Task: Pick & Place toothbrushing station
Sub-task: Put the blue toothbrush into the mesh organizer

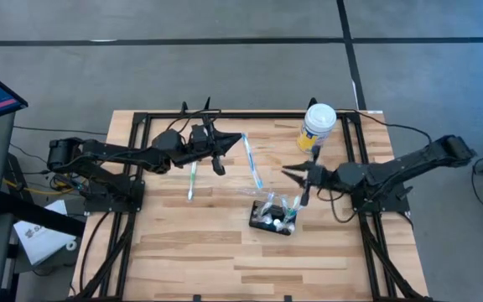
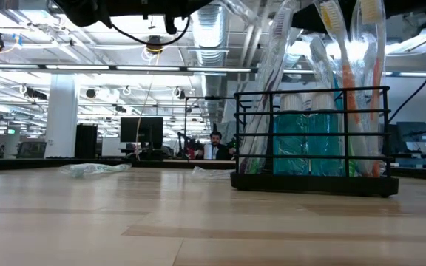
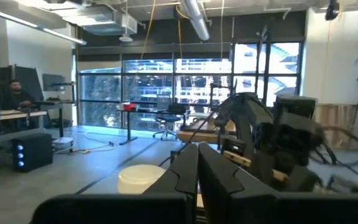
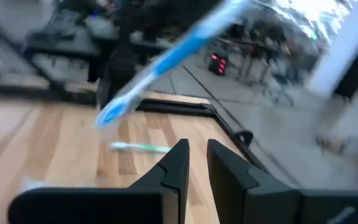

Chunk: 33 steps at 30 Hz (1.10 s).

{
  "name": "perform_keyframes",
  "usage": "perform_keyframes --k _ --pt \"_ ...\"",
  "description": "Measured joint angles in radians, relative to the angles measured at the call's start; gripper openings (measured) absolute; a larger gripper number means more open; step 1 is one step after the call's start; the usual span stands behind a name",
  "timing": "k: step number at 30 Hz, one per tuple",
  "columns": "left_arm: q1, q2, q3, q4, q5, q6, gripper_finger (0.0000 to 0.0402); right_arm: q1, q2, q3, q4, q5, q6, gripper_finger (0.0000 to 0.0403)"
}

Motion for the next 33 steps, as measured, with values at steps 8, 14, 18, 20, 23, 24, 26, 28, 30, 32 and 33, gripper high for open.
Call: perform_keyframes --k 8,14,18,20,23,24,26,28,30,32,33 --pt "0.000 0.000 0.000 0.001 0.018 -0.013 0.0000 0.012 0.130 0.088 0.063 0.021 -0.274 0.0049" --pt "0.000 0.000 0.000 -0.001 0.031 -0.014 0.0000 0.012 0.208 0.185 0.049 0.024 -0.502 0.0049" --pt "0.000 0.000 0.000 -0.003 0.037 -0.014 0.0000 0.036 0.271 0.236 0.019 0.108 -0.647 0.0049" --pt "0.000 0.000 0.000 -0.005 0.046 -0.017 0.0000 0.061 0.301 0.258 0.028 0.158 -0.716 0.0049" --pt "0.000 0.000 0.000 -0.006 0.068 -0.031 0.0000 0.111 0.346 0.282 0.019 0.279 -0.868 0.0049" --pt "0.000 0.000 0.000 -0.007 0.077 -0.041 0.0000 0.128 0.360 0.292 0.022 0.321 -0.918 0.0049" --pt "0.000 0.000 0.000 -0.006 0.097 -0.050 0.0000 0.161 0.383 0.309 0.036 0.378 -1.000 0.0049" --pt "0.000 0.000 0.000 -0.007 0.110 -0.066 0.0000 0.191 0.408 0.326 0.036 0.410 -1.070 0.0049" --pt "0.000 0.000 0.000 -0.006 0.131 -0.090 0.0000 0.217 0.434 0.347 0.036 0.431 -1.115 0.0050" --pt "0.000 0.000 0.000 -0.006 0.145 -0.103 0.0000 0.237 0.462 0.371 0.039 0.435 -1.143 0.0053" --pt "0.000 0.000 0.000 -0.006 0.151 -0.112 0.0000 0.246 0.477 0.384 0.038 0.444 -1.162 0.0055"
